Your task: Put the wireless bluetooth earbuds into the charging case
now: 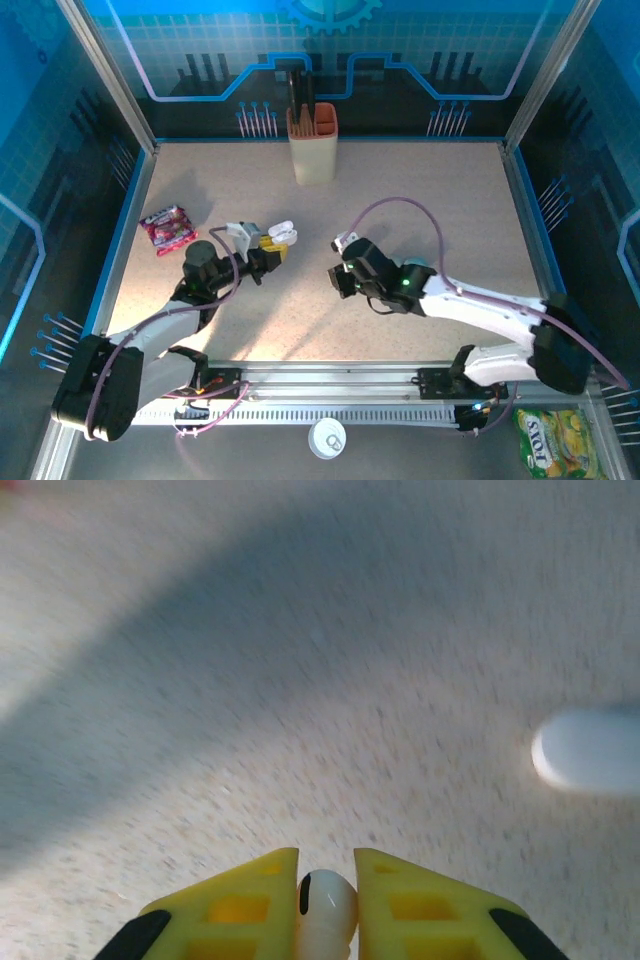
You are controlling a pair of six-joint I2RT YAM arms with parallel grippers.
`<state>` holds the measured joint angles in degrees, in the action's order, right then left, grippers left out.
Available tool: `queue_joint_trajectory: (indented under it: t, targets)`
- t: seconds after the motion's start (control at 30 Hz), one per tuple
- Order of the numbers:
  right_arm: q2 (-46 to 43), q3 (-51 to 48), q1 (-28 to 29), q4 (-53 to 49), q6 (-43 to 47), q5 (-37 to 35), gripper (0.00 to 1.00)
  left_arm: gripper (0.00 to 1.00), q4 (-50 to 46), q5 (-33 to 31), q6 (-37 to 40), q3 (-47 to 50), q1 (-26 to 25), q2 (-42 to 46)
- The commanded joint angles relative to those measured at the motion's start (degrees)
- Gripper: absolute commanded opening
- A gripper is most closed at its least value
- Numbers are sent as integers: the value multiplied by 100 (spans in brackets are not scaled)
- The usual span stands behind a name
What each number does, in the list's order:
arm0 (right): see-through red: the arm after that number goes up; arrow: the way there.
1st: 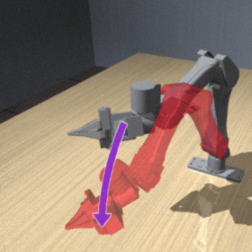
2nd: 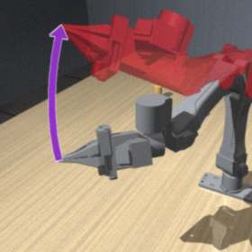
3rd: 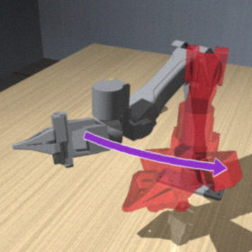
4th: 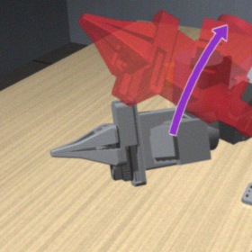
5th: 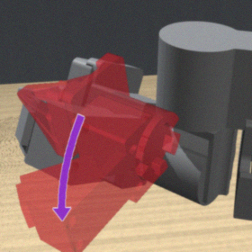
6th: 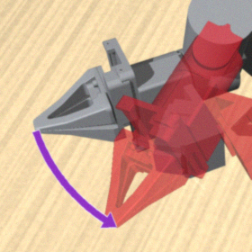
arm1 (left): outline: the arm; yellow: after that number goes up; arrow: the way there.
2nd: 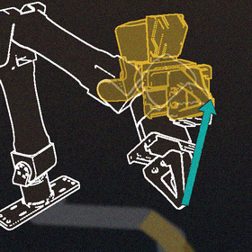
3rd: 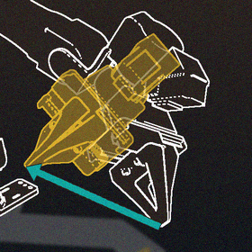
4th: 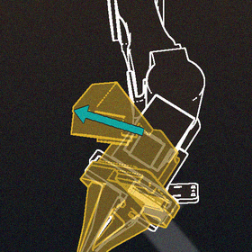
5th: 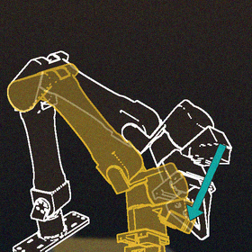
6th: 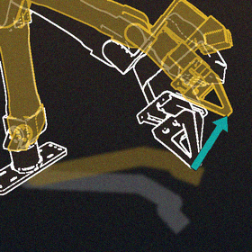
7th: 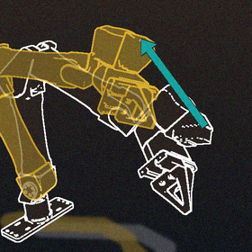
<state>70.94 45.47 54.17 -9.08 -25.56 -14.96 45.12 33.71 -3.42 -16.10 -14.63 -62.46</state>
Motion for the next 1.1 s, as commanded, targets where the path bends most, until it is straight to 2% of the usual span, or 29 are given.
queue_joint_trajectory:
  t: [0.0,0.13,0.33,0.67,1.07]
  targets:
    - [-638,-423,-180,1529,767,473,15,18,-155,38,242,-255,-237,79]
    - [-1121,-530,-410,1931,898,1089,14,17,-367,530,483,-390,-507,53]
    - [-1390,-522,-498,2259,1334,1709,13,16,-925,704,863,-675,-859,-33]
    - [-742,-214,-487,2936,1653,2367,13,16,-812,838,896,-909,-1254,-230]
    - [-218,-109,-499,3202,1626,2541,13,17,-607,767,684,-813,-1335,-28]
